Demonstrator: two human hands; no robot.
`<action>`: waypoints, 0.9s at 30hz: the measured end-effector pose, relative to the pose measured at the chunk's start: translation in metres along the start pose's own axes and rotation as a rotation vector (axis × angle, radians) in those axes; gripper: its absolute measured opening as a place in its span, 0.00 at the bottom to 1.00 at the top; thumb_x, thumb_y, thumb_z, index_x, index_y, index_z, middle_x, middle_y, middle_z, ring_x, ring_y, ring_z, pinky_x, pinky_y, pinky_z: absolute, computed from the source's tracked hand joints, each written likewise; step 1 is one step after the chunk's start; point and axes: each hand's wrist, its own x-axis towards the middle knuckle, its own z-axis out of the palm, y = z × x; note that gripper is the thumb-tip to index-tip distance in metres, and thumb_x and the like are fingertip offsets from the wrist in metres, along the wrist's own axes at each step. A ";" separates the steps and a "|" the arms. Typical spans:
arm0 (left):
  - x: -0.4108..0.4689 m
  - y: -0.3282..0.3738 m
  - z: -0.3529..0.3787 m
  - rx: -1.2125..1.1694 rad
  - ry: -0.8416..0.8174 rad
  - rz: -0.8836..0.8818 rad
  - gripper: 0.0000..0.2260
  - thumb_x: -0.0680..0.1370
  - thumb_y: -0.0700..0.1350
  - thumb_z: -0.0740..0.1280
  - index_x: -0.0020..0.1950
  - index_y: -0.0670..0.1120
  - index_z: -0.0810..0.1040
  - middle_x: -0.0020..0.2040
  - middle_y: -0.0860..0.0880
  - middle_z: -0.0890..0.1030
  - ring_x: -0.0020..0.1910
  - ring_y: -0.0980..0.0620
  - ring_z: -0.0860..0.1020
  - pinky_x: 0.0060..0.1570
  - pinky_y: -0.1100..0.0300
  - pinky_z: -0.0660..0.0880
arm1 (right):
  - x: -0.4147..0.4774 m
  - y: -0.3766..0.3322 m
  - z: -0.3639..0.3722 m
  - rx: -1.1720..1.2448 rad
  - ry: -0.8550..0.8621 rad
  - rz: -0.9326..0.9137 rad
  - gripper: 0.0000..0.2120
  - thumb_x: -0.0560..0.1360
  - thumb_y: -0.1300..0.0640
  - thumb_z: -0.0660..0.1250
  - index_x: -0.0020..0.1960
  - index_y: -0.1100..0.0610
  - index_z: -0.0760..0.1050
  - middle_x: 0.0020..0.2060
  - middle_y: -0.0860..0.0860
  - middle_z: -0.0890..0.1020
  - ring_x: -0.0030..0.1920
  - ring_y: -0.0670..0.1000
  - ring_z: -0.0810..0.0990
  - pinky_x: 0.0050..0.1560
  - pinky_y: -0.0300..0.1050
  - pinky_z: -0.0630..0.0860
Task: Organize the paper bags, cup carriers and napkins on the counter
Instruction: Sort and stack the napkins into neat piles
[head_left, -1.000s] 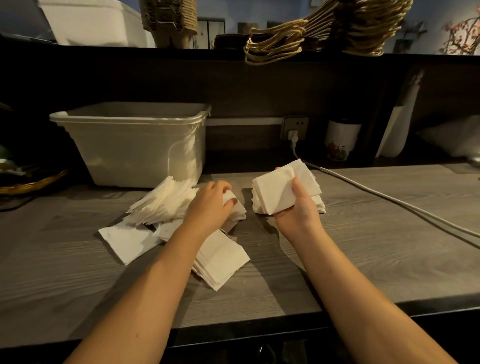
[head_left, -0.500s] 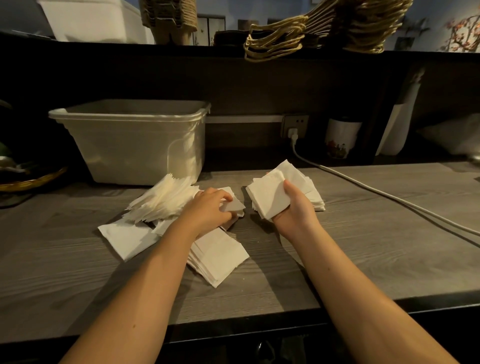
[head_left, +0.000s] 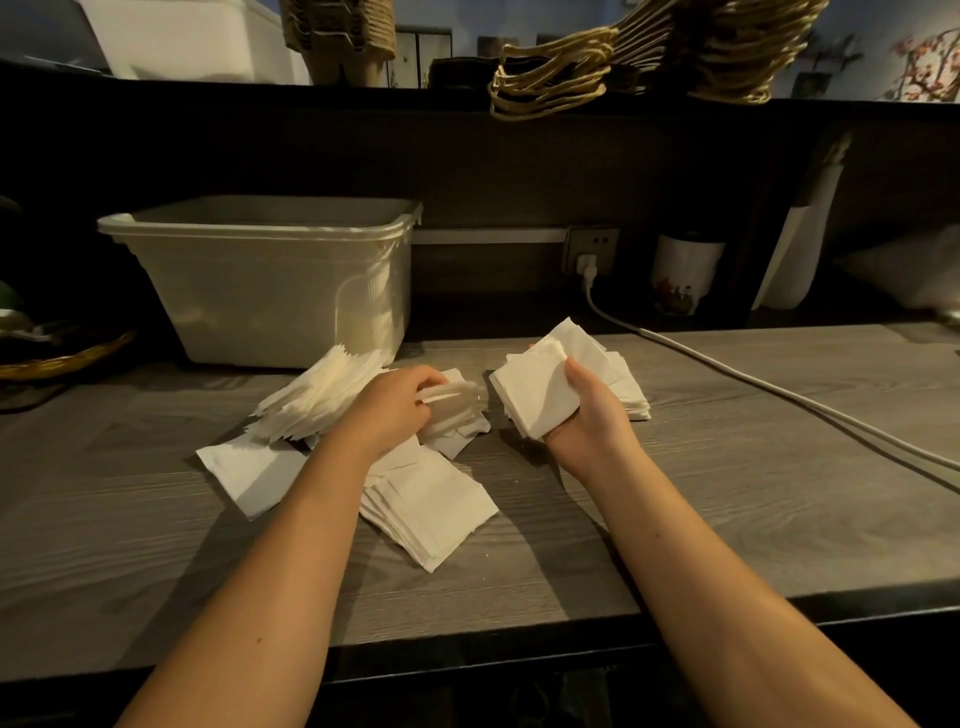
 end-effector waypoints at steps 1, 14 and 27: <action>0.001 -0.002 -0.001 -0.018 -0.003 -0.006 0.17 0.77 0.34 0.58 0.61 0.50 0.75 0.53 0.52 0.75 0.49 0.54 0.73 0.38 0.67 0.68 | 0.000 0.000 0.000 0.000 -0.001 0.004 0.16 0.79 0.57 0.61 0.65 0.56 0.65 0.60 0.58 0.76 0.60 0.59 0.75 0.61 0.60 0.72; 0.004 0.002 0.004 -0.074 0.164 -0.082 0.10 0.81 0.49 0.56 0.50 0.48 0.76 0.43 0.46 0.78 0.44 0.46 0.77 0.42 0.56 0.69 | -0.005 -0.001 0.003 -0.087 0.004 0.100 0.19 0.79 0.59 0.61 0.68 0.58 0.62 0.51 0.59 0.76 0.49 0.58 0.76 0.49 0.58 0.73; 0.009 0.014 -0.007 -1.174 0.278 -0.363 0.09 0.81 0.46 0.61 0.56 0.43 0.72 0.54 0.44 0.75 0.51 0.49 0.77 0.41 0.62 0.79 | -0.009 0.002 0.006 -0.316 -0.115 0.226 0.14 0.79 0.60 0.60 0.64 0.61 0.65 0.50 0.60 0.78 0.48 0.57 0.78 0.43 0.53 0.76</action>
